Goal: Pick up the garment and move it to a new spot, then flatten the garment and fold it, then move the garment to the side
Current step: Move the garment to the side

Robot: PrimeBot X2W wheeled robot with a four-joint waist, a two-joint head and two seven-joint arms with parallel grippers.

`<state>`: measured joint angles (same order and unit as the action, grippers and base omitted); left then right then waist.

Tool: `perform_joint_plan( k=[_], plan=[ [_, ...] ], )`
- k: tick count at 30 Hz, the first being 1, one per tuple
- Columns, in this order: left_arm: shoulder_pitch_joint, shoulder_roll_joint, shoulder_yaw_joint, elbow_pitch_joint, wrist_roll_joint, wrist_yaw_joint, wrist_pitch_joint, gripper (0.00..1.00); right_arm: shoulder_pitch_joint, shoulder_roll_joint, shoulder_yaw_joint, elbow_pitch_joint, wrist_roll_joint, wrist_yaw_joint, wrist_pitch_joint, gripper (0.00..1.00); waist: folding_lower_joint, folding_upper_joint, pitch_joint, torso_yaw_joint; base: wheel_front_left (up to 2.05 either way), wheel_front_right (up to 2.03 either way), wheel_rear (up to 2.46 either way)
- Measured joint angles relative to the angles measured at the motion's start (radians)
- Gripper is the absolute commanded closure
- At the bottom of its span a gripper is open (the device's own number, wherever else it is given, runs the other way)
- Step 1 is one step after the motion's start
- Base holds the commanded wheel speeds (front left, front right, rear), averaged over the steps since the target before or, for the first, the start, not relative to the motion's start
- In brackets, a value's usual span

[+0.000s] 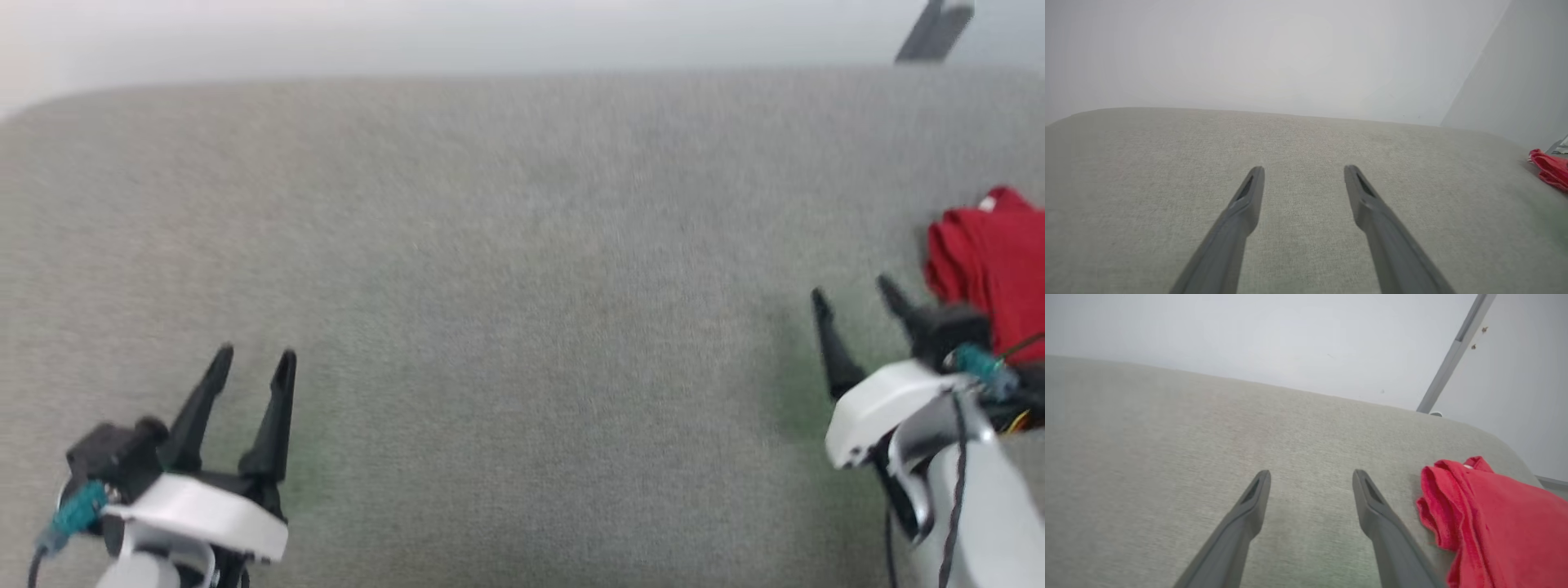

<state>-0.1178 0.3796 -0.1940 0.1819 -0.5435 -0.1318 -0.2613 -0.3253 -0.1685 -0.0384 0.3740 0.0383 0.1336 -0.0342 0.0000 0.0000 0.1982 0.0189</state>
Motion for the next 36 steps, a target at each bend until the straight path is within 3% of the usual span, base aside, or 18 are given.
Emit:
perform_joint_plan(
  k=[8,15,26,36],
  plan=[
    [0.114,-0.036,0.043,0.016,0.033,0.000,0.000,0.00,0.086,0.019,0.028,0.047,0.109,0.000,-0.119,0.00,0.0000,0.0000,-0.132,0.029,0.00,0.00,0.00],
    [0.186,-0.060,0.083,-0.012,0.071,0.000,0.000,0.00,0.176,0.031,-0.001,-0.024,0.172,0.000,-0.153,0.00,0.0000,0.0001,-0.198,0.039,0.00,0.00,0.00],
    [0.271,-0.097,0.152,-0.124,0.108,0.000,0.000,0.00,0.310,0.056,-0.066,-0.219,0.191,-0.002,-0.100,0.00,0.0000,0.0000,-0.184,0.029,0.00,0.00,0.00],
    [0.282,-0.090,0.163,-0.132,0.105,0.000,0.000,0.00,0.347,0.086,-0.090,-0.271,0.188,-0.002,-0.086,0.00,0.0000,0.0000,-0.178,0.019,0.00,0.00,0.00]
  ],
)
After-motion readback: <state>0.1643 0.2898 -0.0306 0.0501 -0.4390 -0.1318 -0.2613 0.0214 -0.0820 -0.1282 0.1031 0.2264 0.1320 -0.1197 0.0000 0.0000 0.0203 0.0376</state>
